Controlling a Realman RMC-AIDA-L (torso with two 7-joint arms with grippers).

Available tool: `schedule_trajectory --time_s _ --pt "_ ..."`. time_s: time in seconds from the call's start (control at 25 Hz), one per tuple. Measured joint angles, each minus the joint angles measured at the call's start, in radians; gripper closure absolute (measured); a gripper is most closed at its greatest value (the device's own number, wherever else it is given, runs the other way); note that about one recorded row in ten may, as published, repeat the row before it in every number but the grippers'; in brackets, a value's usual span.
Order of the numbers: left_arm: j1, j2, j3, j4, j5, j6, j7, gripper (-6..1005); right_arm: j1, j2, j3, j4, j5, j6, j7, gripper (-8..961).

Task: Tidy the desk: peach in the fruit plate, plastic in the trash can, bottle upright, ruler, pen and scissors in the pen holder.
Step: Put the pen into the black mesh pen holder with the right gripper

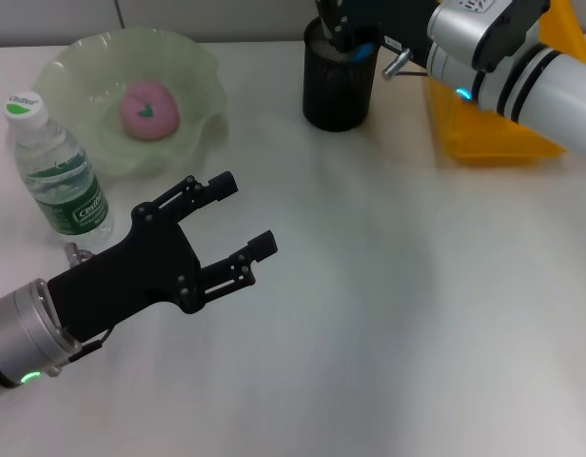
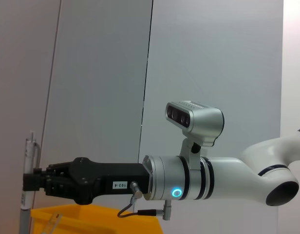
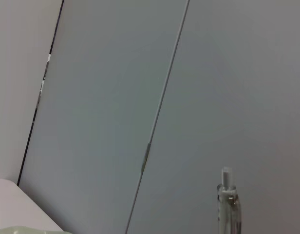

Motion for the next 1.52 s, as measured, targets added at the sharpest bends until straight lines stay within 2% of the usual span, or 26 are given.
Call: schedule_trajectory --time_s 1.52 --pt "-0.010 -0.001 -0.004 0.000 0.000 0.020 0.000 188 -0.012 0.000 -0.008 -0.004 0.020 -0.015 0.010 708"
